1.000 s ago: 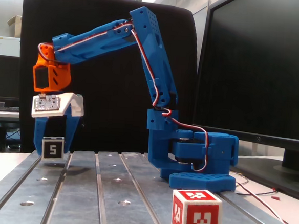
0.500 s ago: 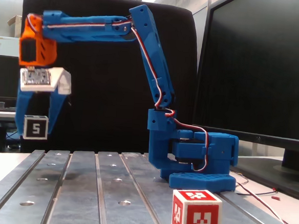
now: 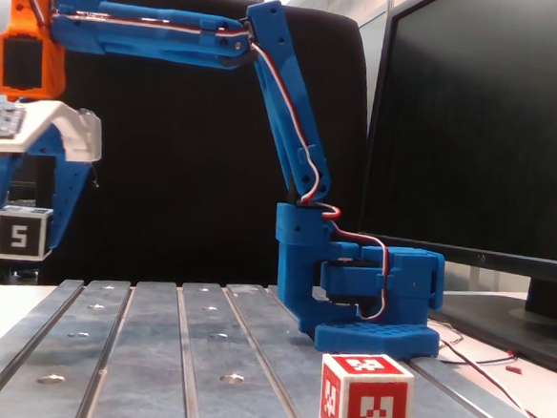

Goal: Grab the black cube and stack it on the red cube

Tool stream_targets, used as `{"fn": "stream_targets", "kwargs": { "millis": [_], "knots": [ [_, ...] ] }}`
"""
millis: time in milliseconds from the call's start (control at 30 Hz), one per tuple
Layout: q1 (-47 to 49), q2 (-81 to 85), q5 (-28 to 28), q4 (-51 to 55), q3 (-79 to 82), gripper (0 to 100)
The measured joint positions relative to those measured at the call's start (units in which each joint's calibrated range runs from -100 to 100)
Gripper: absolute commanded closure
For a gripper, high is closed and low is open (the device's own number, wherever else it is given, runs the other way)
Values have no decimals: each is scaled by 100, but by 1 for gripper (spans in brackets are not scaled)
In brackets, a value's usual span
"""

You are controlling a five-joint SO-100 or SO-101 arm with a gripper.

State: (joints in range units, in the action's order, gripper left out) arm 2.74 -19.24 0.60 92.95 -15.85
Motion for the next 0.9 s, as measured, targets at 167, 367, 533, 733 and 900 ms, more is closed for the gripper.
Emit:
{"fn": "stream_targets", "kwargs": {
  "millis": [167,367,533,733,900],
  "knots": [
    [578,-8,792,9,-226,83],
    [1193,-8,1685,26,-462,83],
    [1652,-8,2204,43,-462,83],
    [2104,-8,2944,52,-462,83],
    [2452,-8,3868,438,-462,83]
  ]
}}
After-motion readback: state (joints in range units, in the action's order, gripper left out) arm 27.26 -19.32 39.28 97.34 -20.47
